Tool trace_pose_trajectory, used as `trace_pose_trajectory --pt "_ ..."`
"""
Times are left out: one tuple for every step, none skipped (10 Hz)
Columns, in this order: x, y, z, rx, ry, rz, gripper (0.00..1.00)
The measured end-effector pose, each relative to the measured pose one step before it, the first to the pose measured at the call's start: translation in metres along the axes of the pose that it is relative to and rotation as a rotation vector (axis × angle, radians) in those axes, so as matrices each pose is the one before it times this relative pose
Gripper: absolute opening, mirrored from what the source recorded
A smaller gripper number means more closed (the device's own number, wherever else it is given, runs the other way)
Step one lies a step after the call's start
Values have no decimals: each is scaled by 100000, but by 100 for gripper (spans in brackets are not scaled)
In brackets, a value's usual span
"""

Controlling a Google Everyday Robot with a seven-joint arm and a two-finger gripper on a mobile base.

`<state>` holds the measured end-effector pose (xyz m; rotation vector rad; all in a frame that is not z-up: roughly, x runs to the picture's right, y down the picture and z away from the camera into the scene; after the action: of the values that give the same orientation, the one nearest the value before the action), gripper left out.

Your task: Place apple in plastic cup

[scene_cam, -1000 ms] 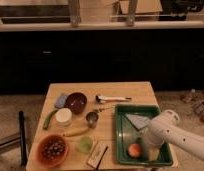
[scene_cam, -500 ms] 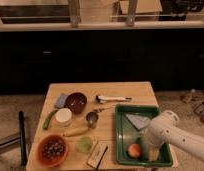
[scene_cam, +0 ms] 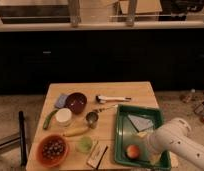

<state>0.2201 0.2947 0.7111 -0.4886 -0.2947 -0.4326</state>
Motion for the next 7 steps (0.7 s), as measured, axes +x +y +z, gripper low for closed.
trace_pose_trajectory --pt "-629 -49 -192 1250 -675 -5415 80" --pt "-754 -57 -125 801 -329 -5582 80" --pt "-661 -339 -5 -133 678 -6011 80" --pt "-681 -469 28 -559 954 -6251 80" --pt "-589 -626 85 -1202 2253 -6369 80" --pt "-410 -482 142 -1297 1627 -3319 80" --pt "-347 -380 144 -1157 1128 -2471 80"
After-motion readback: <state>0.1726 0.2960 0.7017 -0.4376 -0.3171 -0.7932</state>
